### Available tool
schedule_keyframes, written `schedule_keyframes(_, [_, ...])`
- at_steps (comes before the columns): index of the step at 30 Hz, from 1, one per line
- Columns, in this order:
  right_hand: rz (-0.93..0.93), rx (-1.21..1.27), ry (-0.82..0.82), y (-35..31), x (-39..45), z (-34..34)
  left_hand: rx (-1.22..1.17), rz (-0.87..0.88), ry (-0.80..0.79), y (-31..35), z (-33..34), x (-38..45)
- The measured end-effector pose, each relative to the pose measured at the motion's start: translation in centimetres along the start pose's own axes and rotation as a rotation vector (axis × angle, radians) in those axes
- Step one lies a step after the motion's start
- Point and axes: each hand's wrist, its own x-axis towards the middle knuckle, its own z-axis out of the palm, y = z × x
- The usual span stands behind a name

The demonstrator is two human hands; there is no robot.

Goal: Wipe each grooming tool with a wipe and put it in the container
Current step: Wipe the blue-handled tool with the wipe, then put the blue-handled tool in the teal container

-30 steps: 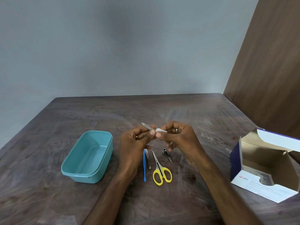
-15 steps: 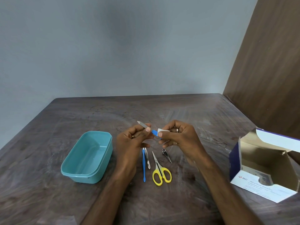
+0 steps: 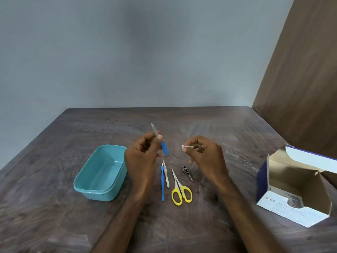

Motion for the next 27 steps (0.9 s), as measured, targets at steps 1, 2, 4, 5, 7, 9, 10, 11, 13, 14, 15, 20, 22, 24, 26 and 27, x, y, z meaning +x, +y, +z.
schedule_keyframes(1, [-0.048, -0.076, 0.026, 0.4, -0.1, 0.1, 0.028, 0.021, 0.002, 0.2, 0.0, -0.1])
schedule_keyframes(2, [-0.087, -0.128, 0.05, 0.8, -0.2, 0.2, 0.057, 0.039, 0.004, 0.4, -0.1, -0.3])
schedule_keyframes(4, [-0.147, -0.205, 0.084, 1.2, -0.5, 0.4, 0.108, 0.06, 0.006, 0.9, -0.5, -0.4])
schedule_keyframes(5, [-0.166, -0.235, 0.092, 1.2, -0.6, 0.6, 0.145, 0.067, 0.006, 1.2, -0.9, -0.3])
schedule_keyframes(7, [-0.196, -0.28, 0.099, 1.0, -0.8, 0.8, 0.233, 0.072, -0.003, 2.0, -1.8, -0.1])
schedule_keyframes(9, [-0.216, -0.311, 0.092, 1.1, -0.8, 1.0, 0.3, 0.068, -0.016, 2.9, -2.9, 0.4])
schedule_keyframes(10, [-0.218, -0.32, 0.089, 1.1, -0.9, 1.0, 0.332, 0.07, -0.013, 3.4, -3.7, 0.8])
schedule_keyframes(11, [-0.219, -0.322, 0.088, 1.2, -0.9, 1.0, 0.362, 0.073, -0.006, 3.9, -4.4, 1.1])
schedule_keyframes(13, [-0.226, -0.308, 0.093, 1.3, -0.9, 1.0, 0.416, 0.071, -0.002, 4.8, -5.9, 2.0])
schedule_keyframes(14, [-0.234, -0.297, 0.1, 1.3, -0.9, 1.0, 0.443, 0.065, -0.005, 5.1, -6.6, 2.5])
schedule_keyframes(15, [-0.243, -0.285, 0.107, 1.2, -1.0, 1.1, 0.475, 0.056, -0.007, 5.3, -7.3, 2.9])
schedule_keyframes(20, [-0.281, -0.275, 0.107, 1.2, -1.1, 1.2, 0.683, -0.03, -0.063, 5.3, -9.8, 4.4])
schedule_keyframes(22, [-0.286, -0.273, 0.114, 1.2, -1.1, 1.2, 0.764, -0.081, -0.131, 5.1, -10.1, 4.5])
schedule_keyframes(24, [-0.295, -0.274, 0.115, 1.2, -1.1, 1.2, 0.844, -0.116, -0.189, 4.7, -10.2, 4.8])
schedule_keyframes(26, [-0.305, -0.27, 0.116, 1.1, -1.1, 1.1, 0.912, -0.14, -0.24, 4.2, -10.1, 5.0])
schedule_keyframes(27, [-0.305, -0.266, 0.121, 1.1, -1.1, 1.1, 0.941, -0.152, -0.267, 3.9, -9.9, 5.1])
